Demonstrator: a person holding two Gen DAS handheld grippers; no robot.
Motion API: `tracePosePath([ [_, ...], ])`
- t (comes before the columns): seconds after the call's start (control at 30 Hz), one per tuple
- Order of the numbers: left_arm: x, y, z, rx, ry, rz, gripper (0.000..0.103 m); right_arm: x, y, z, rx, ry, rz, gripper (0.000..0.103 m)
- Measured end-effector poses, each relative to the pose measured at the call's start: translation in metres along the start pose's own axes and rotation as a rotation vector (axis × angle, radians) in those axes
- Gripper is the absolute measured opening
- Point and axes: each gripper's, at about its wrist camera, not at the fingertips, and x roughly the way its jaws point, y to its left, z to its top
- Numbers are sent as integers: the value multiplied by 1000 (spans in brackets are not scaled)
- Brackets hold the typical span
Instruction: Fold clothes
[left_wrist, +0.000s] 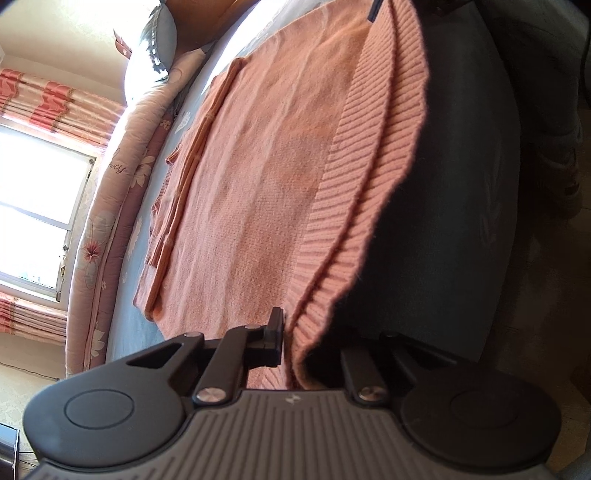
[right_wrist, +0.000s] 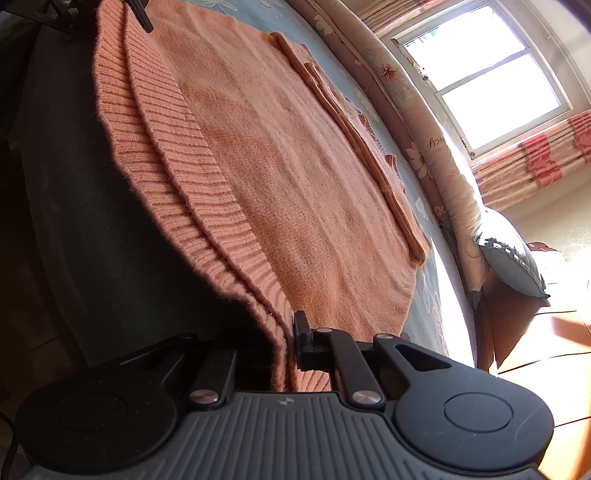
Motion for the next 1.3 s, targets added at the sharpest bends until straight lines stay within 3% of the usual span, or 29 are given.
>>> tracePosePath([
  [0.63,2,27,11,150,-11,67,5,-8,-31,19,-101,-72,-131,11],
  [1.3,58,92,40,91,5,188,5,37,-80,50,-64,-114,-251,11],
])
